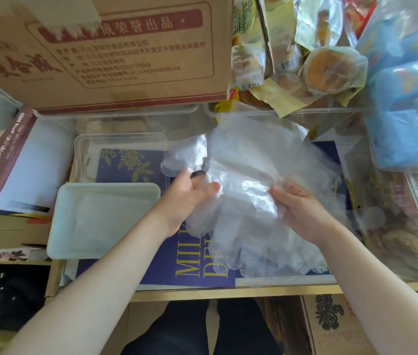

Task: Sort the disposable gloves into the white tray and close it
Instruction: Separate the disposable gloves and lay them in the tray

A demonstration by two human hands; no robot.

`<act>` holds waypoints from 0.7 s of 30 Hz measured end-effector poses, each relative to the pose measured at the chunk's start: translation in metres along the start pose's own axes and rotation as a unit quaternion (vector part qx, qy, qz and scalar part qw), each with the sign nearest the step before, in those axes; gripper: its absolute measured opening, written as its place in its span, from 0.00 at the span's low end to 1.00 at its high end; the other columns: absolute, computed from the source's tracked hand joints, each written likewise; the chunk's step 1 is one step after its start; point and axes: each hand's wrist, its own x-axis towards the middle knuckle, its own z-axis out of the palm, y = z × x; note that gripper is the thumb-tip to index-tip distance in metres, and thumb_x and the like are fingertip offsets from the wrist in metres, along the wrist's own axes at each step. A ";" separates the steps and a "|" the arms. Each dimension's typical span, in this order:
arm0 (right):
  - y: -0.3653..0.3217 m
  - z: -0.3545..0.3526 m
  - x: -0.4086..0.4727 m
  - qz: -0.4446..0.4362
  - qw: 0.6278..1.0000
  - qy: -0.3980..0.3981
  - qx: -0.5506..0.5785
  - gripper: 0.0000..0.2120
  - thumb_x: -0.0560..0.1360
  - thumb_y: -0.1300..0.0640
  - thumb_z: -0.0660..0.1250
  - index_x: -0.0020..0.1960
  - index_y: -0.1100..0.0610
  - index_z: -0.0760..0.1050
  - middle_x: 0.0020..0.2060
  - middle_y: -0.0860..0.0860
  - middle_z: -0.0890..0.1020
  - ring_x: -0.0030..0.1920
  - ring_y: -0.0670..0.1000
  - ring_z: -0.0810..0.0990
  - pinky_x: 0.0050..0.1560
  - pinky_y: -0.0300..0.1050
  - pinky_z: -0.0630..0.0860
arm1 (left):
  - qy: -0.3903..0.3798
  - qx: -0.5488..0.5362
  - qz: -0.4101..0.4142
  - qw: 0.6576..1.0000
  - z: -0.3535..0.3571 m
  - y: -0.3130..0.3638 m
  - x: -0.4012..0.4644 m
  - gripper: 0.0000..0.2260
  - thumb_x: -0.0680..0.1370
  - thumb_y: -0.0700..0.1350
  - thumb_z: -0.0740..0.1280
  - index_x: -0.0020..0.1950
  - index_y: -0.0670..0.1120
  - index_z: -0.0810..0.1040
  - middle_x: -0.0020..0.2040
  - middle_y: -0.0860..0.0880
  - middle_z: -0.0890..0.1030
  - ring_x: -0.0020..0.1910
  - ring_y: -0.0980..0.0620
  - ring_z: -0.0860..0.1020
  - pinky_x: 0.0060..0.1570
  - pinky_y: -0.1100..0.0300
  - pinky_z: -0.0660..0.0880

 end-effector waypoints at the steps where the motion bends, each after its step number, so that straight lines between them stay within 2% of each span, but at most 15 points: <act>1: 0.003 -0.001 -0.001 0.002 1.000 0.001 -0.005 0.05 0.77 0.63 0.61 0.43 0.59 0.73 0.31 0.50 0.80 0.32 0.46 0.78 0.36 0.39 0.76 | 0.029 0.031 0.013 0.999 0.005 -0.002 0.000 0.28 0.65 0.54 0.75 0.61 0.49 0.69 0.60 0.46 0.79 0.61 0.47 0.76 0.63 0.47 0.71; 2: 0.005 0.001 -0.004 0.013 1.000 -0.004 -0.007 0.05 0.77 0.64 0.60 0.43 0.59 0.74 0.30 0.49 0.80 0.31 0.46 0.79 0.35 0.40 0.76 | 0.051 0.065 0.024 0.996 0.008 -0.005 0.000 0.23 0.68 0.50 0.72 0.60 0.49 0.69 0.62 0.47 0.77 0.63 0.49 0.75 0.65 0.47 0.69; 4: 0.005 0.000 -0.008 0.038 0.999 -0.033 -0.011 0.06 0.73 0.61 0.63 0.47 0.60 0.77 0.35 0.52 0.83 0.35 0.48 0.82 0.35 0.40 0.78 | 0.087 0.121 0.043 0.988 0.013 -0.007 0.002 0.17 0.74 0.43 0.69 0.59 0.49 0.67 0.63 0.52 0.76 0.64 0.53 0.72 0.68 0.49 0.66; 6: 0.002 -0.003 -0.008 0.057 0.998 -0.039 -0.009 0.12 0.70 0.56 0.65 0.51 0.60 0.78 0.39 0.53 0.84 0.39 0.50 0.83 0.36 0.40 0.79 | 0.078 0.143 0.052 0.985 0.016 -0.004 0.001 0.15 0.77 0.38 0.66 0.59 0.51 0.66 0.58 0.57 0.76 0.64 0.55 0.72 0.69 0.51 0.65; 9: 0.002 -0.004 -0.003 0.044 0.999 -0.005 -0.031 0.08 0.72 0.57 0.66 0.49 0.59 0.78 0.38 0.50 0.83 0.38 0.47 0.82 0.36 0.35 0.78 | 0.052 0.146 0.050 0.987 0.016 0.001 0.001 0.17 0.77 0.36 0.64 0.57 0.56 0.66 0.57 0.57 0.76 0.63 0.55 0.73 0.68 0.50 0.66; 11: 0.004 -0.002 0.001 0.036 0.998 0.015 -0.048 0.04 0.75 0.60 0.65 0.46 0.60 0.77 0.35 0.49 0.81 0.35 0.45 0.80 0.36 0.31 0.76 | 0.055 0.153 0.057 0.985 0.015 0.001 0.003 0.16 0.77 0.38 0.65 0.59 0.55 0.67 0.58 0.55 0.78 0.62 0.54 0.74 0.67 0.48 0.67; 12: 0.005 -0.002 0.002 0.036 0.998 0.023 -0.042 0.04 0.76 0.61 0.65 0.47 0.60 0.77 0.36 0.50 0.81 0.35 0.44 0.80 0.36 0.30 0.76 | 0.064 0.151 0.061 0.985 0.015 0.001 0.004 0.16 0.77 0.38 0.65 0.61 0.52 0.68 0.58 0.53 0.79 0.61 0.53 0.75 0.66 0.47 0.68; 15: 0.010 -0.001 0.005 0.030 0.998 0.043 -0.022 0.12 0.76 0.63 0.64 0.59 0.64 0.74 0.44 0.53 0.84 0.44 0.47 0.82 0.45 0.34 0.79 | 0.097 0.118 0.066 0.986 0.016 0.003 0.007 0.15 0.77 0.39 0.66 0.61 0.50 0.69 0.55 0.49 0.80 0.56 0.51 0.79 0.61 0.51 0.73; 19: 0.014 0.005 0.005 -0.008 0.997 0.061 -0.038 0.13 0.78 0.63 0.62 0.61 0.64 0.73 0.43 0.51 0.84 0.46 0.47 0.82 0.53 0.37 0.78 | 0.139 0.066 0.064 0.986 0.021 0.001 0.011 0.13 0.78 0.39 0.65 0.52 0.58 0.70 0.48 0.48 0.81 0.46 0.52 0.81 0.45 0.61 0.76; 21: 0.011 0.014 0.003 -0.055 0.994 0.075 -0.062 0.11 0.78 0.65 0.60 0.59 0.61 0.75 0.42 0.48 0.84 0.45 0.44 0.80 0.51 0.33 0.77 | 0.166 0.017 0.045 0.985 0.022 0.000 0.014 0.10 0.78 0.38 0.64 0.54 0.53 0.73 0.45 0.47 0.81 0.44 0.51 0.80 0.43 0.61 0.77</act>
